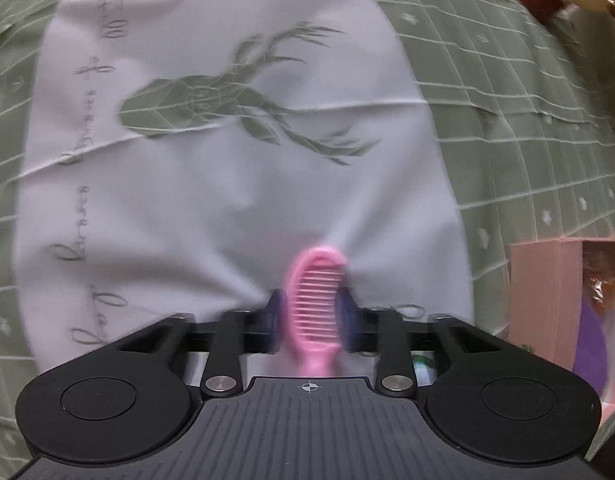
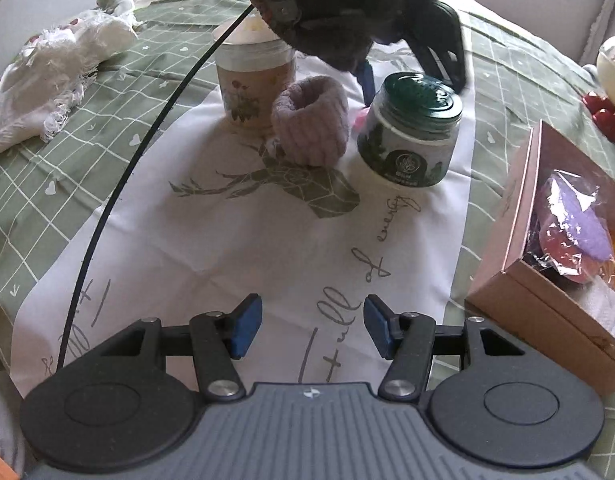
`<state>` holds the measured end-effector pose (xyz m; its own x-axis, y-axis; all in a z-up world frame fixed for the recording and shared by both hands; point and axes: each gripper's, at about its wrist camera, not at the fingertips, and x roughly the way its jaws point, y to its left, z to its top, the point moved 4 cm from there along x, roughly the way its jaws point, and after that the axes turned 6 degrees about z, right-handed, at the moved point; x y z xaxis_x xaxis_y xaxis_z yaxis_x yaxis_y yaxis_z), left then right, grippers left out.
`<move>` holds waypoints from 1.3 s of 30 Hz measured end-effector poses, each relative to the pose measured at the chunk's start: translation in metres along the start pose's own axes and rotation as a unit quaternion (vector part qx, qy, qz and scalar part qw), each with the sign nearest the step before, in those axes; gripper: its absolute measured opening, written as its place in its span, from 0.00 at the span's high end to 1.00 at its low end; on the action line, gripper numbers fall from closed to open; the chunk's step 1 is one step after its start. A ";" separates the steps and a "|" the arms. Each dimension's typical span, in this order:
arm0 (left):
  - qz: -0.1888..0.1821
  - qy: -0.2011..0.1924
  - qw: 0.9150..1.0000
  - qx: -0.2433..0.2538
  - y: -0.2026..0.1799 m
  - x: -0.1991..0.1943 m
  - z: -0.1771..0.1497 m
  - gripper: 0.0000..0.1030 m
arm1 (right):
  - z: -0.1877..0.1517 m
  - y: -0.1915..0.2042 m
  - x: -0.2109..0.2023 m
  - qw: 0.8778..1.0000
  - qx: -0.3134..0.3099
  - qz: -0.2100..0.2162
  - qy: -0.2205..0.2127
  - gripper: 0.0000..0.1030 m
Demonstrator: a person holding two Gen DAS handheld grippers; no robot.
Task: Organize soft objects
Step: 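Grasp the lavender fuzzy scrunchie with the right tool while the left holds the comb, then lift the scrunchie and comb and carry both toward the pink box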
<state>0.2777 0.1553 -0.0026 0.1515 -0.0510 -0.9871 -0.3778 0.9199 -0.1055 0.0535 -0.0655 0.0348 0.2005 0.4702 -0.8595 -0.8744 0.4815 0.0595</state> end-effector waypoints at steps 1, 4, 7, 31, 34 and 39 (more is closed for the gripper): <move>-0.007 0.001 1.000 0.007 0.002 -0.001 -0.001 0.71 | 0.000 0.000 0.000 1.000 0.001 0.000 0.000 0.45; -0.012 -0.003 1.000 0.011 0.006 -0.007 -0.004 0.71 | 0.003 0.001 0.000 1.000 -0.001 -0.003 -0.001 0.45; -0.024 -0.009 1.000 -0.002 0.013 -0.016 -0.005 0.71 | 0.009 0.005 -0.002 1.000 -0.017 -0.011 -0.008 0.45; -0.096 -0.081 0.990 -0.067 0.090 -0.112 -0.014 0.71 | 0.123 0.047 0.072 0.981 -0.188 -0.051 -0.024 0.93; -0.085 -0.102 0.990 -0.043 0.085 -0.143 -0.014 0.71 | 0.131 0.046 0.040 0.981 -0.179 -0.052 -0.049 0.93; -0.095 -0.143 0.985 -0.015 0.073 -0.201 -0.022 0.71 | 0.144 0.039 -0.001 0.981 -0.179 -0.043 -0.065 0.91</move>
<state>0.1997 0.2239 0.1850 0.4712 -0.1059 -0.8757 -0.3448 0.8917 -0.2934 0.0828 0.0591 0.1115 0.3139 0.5415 -0.7799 -0.9464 0.2443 -0.2113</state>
